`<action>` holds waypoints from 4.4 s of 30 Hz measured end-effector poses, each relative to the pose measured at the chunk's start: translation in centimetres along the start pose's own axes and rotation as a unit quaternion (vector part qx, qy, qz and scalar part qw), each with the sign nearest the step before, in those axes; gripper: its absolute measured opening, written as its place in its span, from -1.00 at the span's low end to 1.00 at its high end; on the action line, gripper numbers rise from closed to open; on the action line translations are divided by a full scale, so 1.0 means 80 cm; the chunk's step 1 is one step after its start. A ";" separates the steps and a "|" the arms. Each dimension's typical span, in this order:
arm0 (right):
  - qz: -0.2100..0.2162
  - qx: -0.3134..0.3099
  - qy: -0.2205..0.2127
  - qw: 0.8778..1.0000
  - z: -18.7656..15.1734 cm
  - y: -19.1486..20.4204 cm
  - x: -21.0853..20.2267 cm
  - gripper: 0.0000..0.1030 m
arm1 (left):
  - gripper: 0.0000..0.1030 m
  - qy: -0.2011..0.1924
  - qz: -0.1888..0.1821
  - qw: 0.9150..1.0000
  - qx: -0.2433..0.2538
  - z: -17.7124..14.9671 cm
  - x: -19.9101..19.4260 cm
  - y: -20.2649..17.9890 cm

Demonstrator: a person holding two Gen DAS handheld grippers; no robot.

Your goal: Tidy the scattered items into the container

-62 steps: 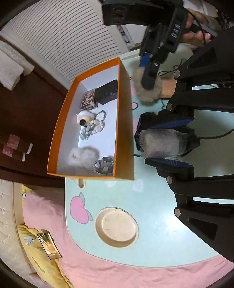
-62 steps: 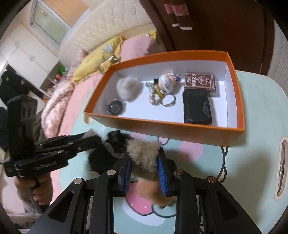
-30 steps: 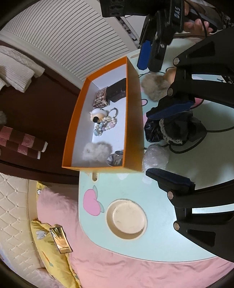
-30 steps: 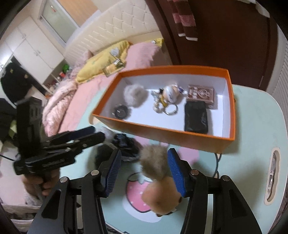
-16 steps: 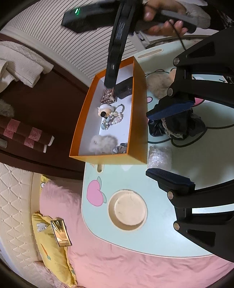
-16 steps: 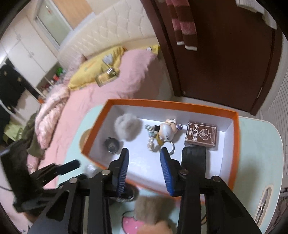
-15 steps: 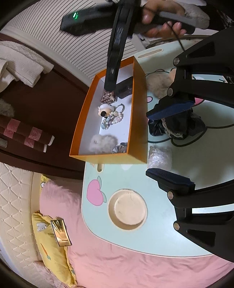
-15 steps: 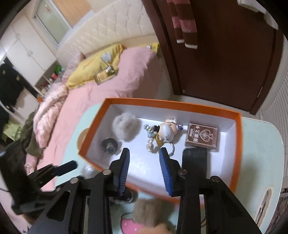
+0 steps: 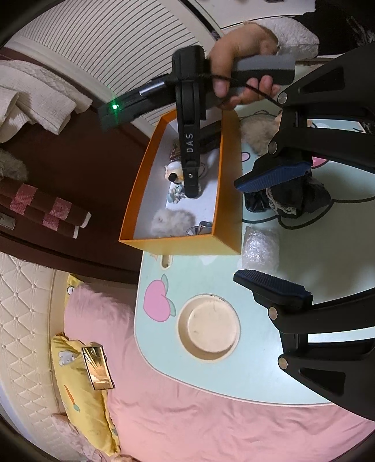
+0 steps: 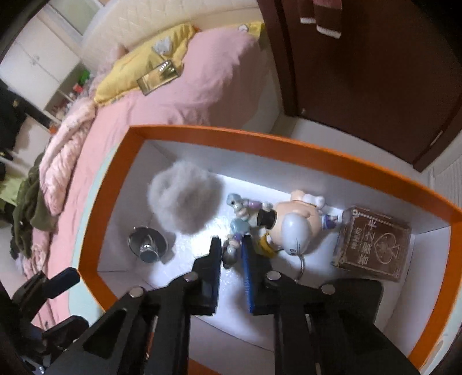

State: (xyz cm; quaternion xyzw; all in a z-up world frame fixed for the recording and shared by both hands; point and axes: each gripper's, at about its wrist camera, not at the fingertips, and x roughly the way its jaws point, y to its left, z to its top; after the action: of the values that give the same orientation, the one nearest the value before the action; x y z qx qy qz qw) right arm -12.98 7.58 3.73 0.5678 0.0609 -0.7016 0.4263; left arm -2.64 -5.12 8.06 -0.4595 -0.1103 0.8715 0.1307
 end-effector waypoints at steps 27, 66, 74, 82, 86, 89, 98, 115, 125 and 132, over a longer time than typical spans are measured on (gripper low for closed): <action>0.044 0.111 -0.178 0.977 -0.089 -0.091 -0.196 -0.81 | 0.10 0.123 0.019 0.982 0.139 0.116 0.127 -0.139; 0.096 0.058 -0.156 0.981 -0.121 -0.033 -0.192 -0.81 | -0.27 0.065 0.010 0.995 0.069 0.081 0.032 -0.088; 0.093 0.031 -0.138 0.986 -0.137 0.003 -0.178 -0.81 | -0.27 0.074 0.000 0.995 0.060 0.034 0.015 -0.073; 0.092 0.028 -0.114 0.989 -0.158 0.012 -0.151 -0.81 | -0.27 0.095 -0.004 0.994 0.060 -0.007 0.022 -0.068; 0.091 0.032 -0.102 0.990 -0.164 0.010 -0.138 -0.81 | -0.27 0.102 -0.002 0.993 0.061 -0.020 0.031 -0.068; 0.093 0.032 -0.093 0.991 -0.165 0.010 -0.129 -0.81 | -0.27 0.101 -0.001 0.993 0.065 -0.025 0.032 -0.072; 0.086 0.028 -0.072 0.993 -0.173 0.012 -0.102 -0.79 | -0.14 0.093 0.018 0.992 0.086 -0.031 0.038 -0.084; 0.081 0.038 -0.095 0.991 -0.167 0.000 -0.123 -0.39 | 0.28 0.083 0.012 0.993 0.078 -0.030 0.037 -0.086; 0.068 0.026 -0.102 0.992 -0.157 -0.003 -0.131 -0.35 | 0.28 0.074 0.015 0.995 0.060 -0.020 0.032 -0.077; 0.068 0.027 -0.098 0.992 -0.151 -0.008 -0.130 -0.34 | 0.28 0.068 0.017 0.996 0.056 -0.011 0.029 -0.071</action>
State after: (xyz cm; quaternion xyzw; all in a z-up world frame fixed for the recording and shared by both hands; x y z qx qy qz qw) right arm -4.50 20.36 8.14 0.5104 -0.0392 -0.7249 0.4611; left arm -2.49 1.08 7.56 -0.5111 -0.0440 0.8454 0.1486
